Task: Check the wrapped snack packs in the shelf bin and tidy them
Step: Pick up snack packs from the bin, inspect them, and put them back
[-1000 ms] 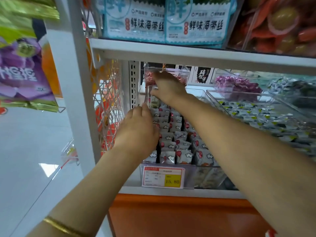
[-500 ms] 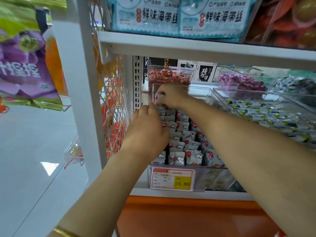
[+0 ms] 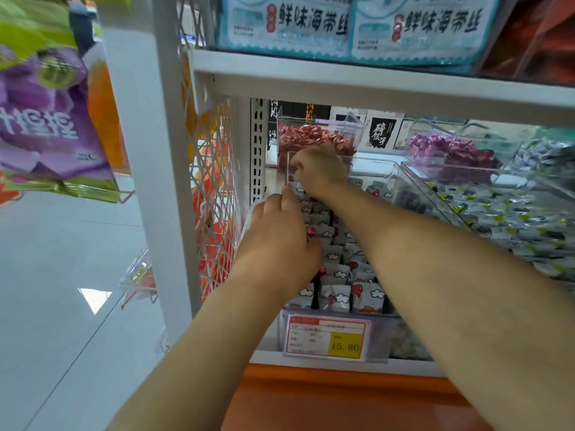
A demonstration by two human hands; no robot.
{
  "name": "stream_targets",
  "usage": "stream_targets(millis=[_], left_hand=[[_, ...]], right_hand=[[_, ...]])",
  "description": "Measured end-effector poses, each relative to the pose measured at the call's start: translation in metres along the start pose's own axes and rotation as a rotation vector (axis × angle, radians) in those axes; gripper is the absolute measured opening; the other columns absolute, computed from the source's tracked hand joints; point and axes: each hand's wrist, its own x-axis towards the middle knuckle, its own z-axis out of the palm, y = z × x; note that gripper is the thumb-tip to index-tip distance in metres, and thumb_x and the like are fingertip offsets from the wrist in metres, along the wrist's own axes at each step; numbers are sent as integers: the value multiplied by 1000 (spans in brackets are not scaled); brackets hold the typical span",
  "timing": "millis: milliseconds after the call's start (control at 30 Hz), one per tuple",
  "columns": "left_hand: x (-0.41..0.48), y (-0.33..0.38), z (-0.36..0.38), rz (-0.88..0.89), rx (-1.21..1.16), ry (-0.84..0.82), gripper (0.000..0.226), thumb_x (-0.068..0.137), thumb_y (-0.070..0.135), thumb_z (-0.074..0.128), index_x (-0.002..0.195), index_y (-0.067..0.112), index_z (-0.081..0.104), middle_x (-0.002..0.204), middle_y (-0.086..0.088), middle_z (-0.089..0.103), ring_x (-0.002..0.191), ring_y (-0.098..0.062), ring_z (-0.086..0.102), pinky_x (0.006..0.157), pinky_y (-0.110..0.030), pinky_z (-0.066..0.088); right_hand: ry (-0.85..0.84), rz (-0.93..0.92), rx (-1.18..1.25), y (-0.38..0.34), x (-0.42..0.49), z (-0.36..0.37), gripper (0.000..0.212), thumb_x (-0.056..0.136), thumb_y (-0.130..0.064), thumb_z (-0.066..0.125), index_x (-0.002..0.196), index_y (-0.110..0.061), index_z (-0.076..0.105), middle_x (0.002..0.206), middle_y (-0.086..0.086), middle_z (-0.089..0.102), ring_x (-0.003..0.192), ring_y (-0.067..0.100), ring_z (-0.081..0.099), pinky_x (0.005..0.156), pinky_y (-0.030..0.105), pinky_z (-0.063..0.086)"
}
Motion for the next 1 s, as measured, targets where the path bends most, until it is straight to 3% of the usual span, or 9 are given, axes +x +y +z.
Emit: stream_targets(millis=[100,233,367,533,633,733,800,900,1000], left_hand=[[-1,0,0,11,-10,7,79,89,25,54,148,12,5,145,-5,28,133,-22,27,104,-31,30],[-1,1,0,18,-5,29,77,88,24,53,148,11,7,144,-7,29,132,-22,28,103,-32,33],[-1,1,0,8,9,34,74,90,24,52,148,13,7,145,-7,28,133,-24,25,102,-33,33],[-6,5,-3,-23,-36,78,67,93,30,47,147,9,12,147,-10,25,134,-26,25,105,-35,30],[-13,8,-6,-8,48,249,63,94,31,46,145,6,20,148,-11,27,134,-28,25,108,-39,25],[-23,12,-15,82,56,442,49,94,32,47,136,8,40,136,-11,41,123,-27,35,99,-33,27],[-28,12,-18,94,-122,381,45,95,36,45,133,12,45,128,-7,44,115,-22,43,96,-27,33],[-49,35,-12,111,-378,159,43,94,42,40,126,15,52,109,-2,55,89,-13,54,80,-29,48],[-66,55,-10,139,-561,98,23,95,35,44,87,23,62,65,6,52,53,-2,44,52,-20,41]], right_hand=[[-39,-13,-129,-2,2,5,15,90,-14,57,98,-17,69,105,2,63,110,24,42,87,36,39],[-52,6,-63,-1,4,1,11,88,-17,60,95,-15,68,104,4,62,111,24,44,91,38,41],[107,194,363,1,2,-20,5,88,-18,60,88,-13,62,94,0,63,98,18,58,85,33,51],[469,341,690,5,-39,-63,7,89,-13,59,91,-7,63,96,5,64,83,14,55,71,18,40],[583,468,923,8,-86,-85,1,88,-9,61,88,-9,60,88,1,60,80,13,54,63,16,40],[509,555,1118,11,-132,-102,4,89,-9,61,86,-11,59,87,4,63,65,14,59,59,26,50],[438,605,1250,6,-159,-108,8,89,-8,60,83,-14,59,82,3,63,52,7,56,50,22,49],[418,679,1473,11,-209,-125,7,89,-7,59,83,-9,62,76,2,62,55,6,59,51,19,50],[424,733,1678,22,-240,-136,16,90,-6,57,75,-8,62,68,2,63,57,8,62,53,19,51]])
